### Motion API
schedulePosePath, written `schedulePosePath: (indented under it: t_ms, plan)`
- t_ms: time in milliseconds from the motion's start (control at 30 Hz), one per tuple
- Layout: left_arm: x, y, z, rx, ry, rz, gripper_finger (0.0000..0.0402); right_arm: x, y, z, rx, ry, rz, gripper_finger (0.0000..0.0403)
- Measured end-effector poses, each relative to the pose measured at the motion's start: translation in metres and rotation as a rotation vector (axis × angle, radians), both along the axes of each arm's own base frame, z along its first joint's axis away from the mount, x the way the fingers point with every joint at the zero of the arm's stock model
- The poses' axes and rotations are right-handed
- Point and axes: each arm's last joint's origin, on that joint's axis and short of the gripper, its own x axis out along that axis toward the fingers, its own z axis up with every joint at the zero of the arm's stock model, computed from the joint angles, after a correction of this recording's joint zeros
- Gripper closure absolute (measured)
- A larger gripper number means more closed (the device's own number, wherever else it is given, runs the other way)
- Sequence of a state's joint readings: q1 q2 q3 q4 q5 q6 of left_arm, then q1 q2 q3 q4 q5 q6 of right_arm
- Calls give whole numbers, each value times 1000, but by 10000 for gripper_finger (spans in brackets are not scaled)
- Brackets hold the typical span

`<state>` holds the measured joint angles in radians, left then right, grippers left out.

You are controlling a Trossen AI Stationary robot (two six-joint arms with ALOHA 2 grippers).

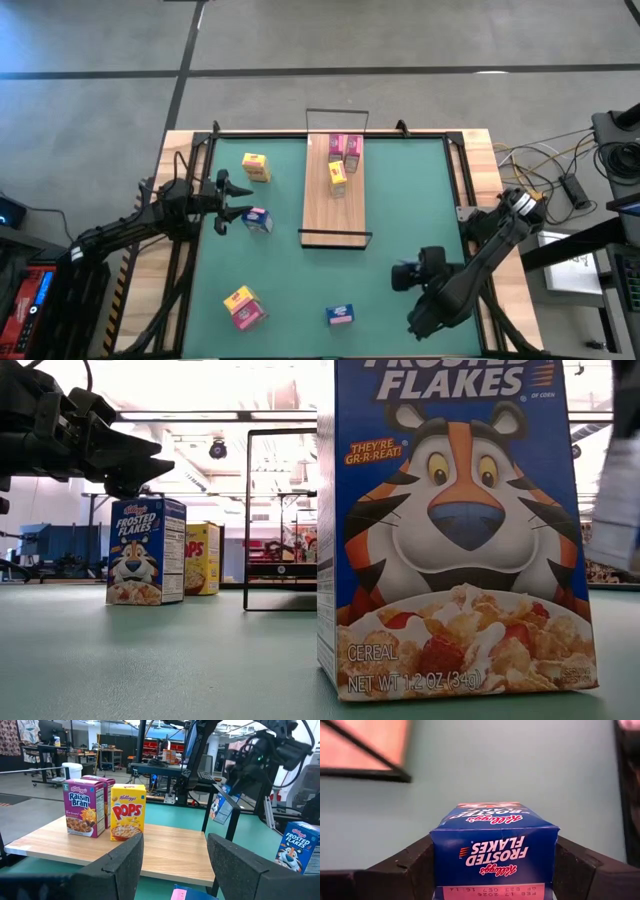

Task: Stack cereal on shelf
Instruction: Put the bottom right blue cereal box on the shelf

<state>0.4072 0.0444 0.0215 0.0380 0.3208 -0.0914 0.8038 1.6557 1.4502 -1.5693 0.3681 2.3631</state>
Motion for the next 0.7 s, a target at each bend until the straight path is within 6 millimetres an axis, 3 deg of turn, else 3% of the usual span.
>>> schedulePosePath:
  t_ms: [233, 700]
  plan:
    - [0, 0, 0, 0, 0, 0, 198, -2, -30, 30, -69, 19, 327, 119]
    - [0, 0, 0, 0, 0, 0, 198, -4, -138, 67, -161, 120, 613, 117]
